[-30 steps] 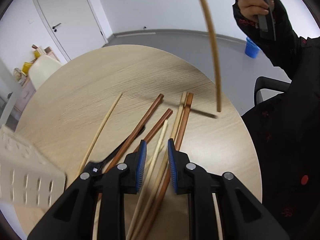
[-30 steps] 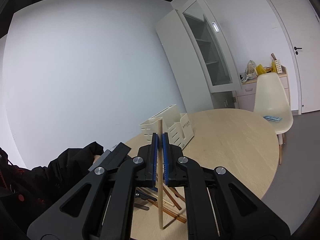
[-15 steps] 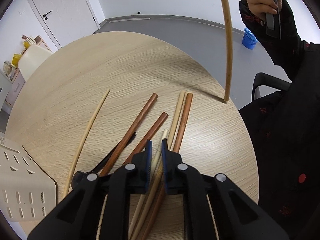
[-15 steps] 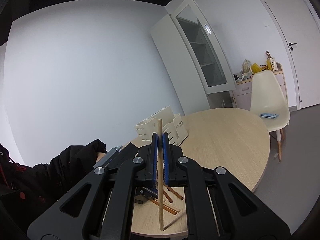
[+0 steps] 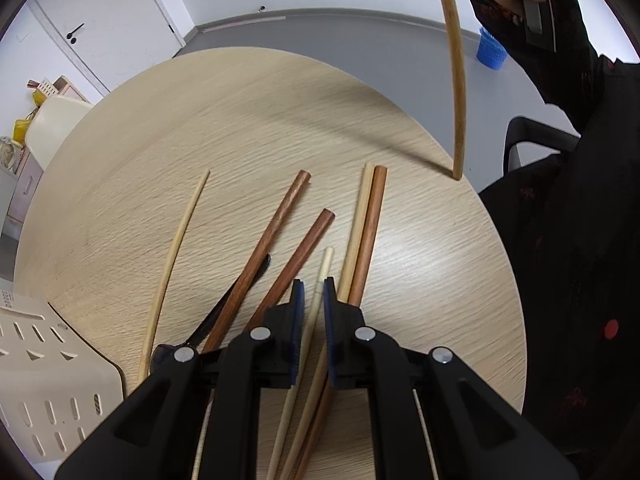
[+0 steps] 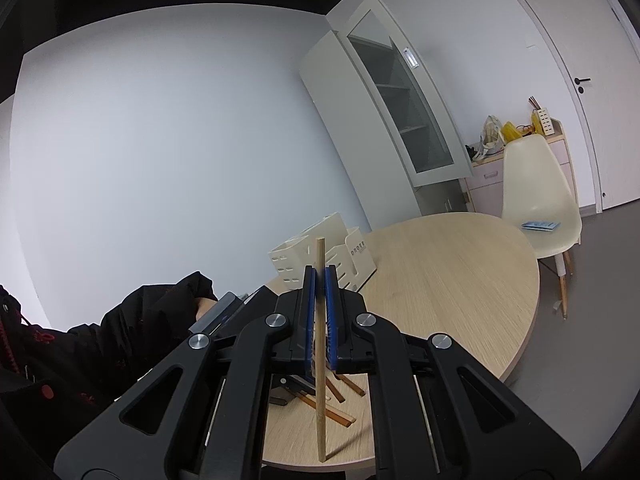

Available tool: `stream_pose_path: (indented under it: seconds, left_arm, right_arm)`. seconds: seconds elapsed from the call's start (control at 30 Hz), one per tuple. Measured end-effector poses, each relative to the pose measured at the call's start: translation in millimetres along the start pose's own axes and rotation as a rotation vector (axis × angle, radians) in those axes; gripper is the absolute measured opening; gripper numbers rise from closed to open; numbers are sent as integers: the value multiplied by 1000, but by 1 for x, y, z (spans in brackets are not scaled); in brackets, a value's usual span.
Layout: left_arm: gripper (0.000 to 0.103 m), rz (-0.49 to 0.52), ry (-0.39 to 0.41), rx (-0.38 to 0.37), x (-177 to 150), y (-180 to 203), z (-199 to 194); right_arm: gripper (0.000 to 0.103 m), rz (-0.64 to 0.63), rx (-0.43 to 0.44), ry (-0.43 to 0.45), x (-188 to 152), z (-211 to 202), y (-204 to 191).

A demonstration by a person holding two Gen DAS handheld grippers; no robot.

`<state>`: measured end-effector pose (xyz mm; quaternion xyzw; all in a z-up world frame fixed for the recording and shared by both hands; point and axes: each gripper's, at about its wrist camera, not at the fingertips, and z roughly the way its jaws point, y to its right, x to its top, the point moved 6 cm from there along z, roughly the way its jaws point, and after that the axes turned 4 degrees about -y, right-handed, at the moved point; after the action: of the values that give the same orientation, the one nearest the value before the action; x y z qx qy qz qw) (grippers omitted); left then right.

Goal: Organize utensils
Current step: 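Carry the held chopsticks upright toward the white holder with both tools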

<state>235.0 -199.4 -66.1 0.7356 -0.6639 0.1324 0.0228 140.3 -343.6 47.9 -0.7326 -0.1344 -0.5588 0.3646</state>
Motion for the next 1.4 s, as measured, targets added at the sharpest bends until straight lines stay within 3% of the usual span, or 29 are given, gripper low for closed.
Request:
stream_pose_path:
  seconds: [0.33, 0.5, 0.63, 0.9, 1.2, 1.4]
  left_arm:
    - [6, 14, -60, -73, 7, -4, 2]
    - [4, -78, 0, -92, 4, -11, 0]
    - [4, -150, 97, -77, -5, -11, -14]
    - [4, -308, 311, 42, -28, -27, -74]
    - [4, -551, 450, 265, -68, -45, -138]
    - [4, -686, 536, 365, -92, -46, -176]
  right_arm:
    - [5, 9, 5, 2, 2, 4, 1]
    - [5, 4, 14, -3, 1, 5, 0]
    - [5, -11, 3, -12, 4, 9, -2]
    - [5, -16, -18, -26, 11, 23, -10]
    - [5, -25, -58, -86, 16, 56, -30]
    - [5, -43, -40, -91, 27, 72, -51]
